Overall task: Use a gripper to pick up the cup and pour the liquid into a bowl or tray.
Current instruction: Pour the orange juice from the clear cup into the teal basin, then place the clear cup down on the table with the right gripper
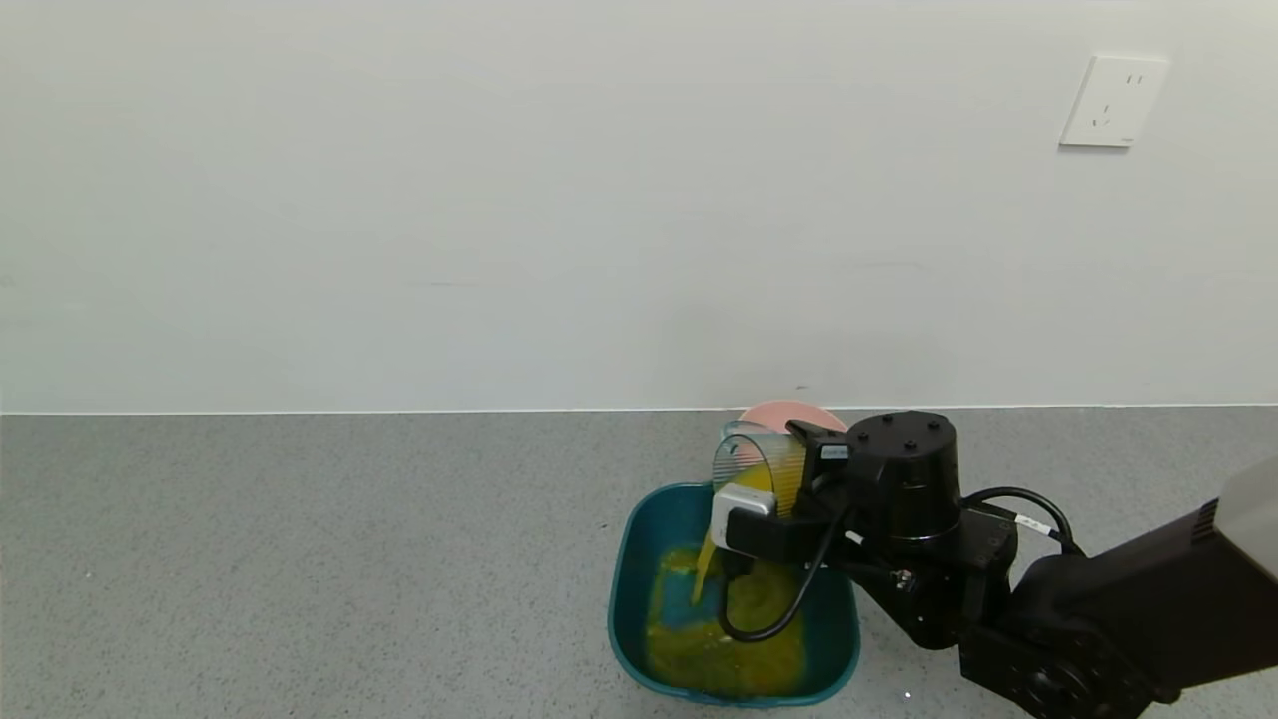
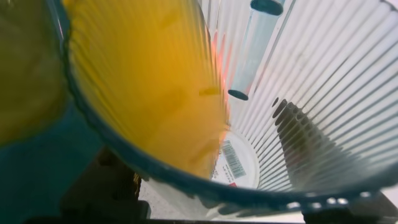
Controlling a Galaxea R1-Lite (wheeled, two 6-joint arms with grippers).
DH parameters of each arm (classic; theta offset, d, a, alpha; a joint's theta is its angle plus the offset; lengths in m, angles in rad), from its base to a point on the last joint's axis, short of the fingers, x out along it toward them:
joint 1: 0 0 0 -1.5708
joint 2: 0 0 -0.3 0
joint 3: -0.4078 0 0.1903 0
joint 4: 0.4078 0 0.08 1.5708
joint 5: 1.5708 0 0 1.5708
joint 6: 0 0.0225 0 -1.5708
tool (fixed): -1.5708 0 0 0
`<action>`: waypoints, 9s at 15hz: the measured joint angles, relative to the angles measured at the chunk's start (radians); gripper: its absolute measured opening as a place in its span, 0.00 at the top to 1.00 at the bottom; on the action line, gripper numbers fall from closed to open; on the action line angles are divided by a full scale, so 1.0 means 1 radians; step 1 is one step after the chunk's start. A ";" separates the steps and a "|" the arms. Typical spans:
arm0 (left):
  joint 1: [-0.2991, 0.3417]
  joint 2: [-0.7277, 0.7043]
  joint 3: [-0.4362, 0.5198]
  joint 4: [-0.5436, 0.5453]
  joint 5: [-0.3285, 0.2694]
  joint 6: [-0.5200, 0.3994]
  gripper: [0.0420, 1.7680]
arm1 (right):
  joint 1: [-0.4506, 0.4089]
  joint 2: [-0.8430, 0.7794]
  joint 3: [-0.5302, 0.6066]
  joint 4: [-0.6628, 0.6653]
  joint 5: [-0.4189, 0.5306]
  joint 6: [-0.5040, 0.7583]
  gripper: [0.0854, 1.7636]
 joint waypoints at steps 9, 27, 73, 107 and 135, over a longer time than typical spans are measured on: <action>0.000 0.000 0.000 0.000 0.000 0.000 0.03 | 0.000 0.000 0.005 -0.001 -0.001 -0.092 0.24; 0.000 0.000 0.000 0.000 0.000 0.000 0.03 | -0.011 0.001 -0.038 -0.026 -0.003 -0.418 0.24; 0.000 0.000 0.000 0.000 0.000 0.000 0.03 | 0.035 0.063 0.088 -0.386 -0.068 -0.149 0.24; 0.000 0.000 0.000 0.000 0.000 0.000 0.03 | -0.195 -0.126 0.311 -0.511 -0.217 1.234 0.24; 0.000 0.000 0.000 0.000 0.000 0.000 0.03 | -0.573 0.359 -0.054 -0.419 0.014 1.310 0.24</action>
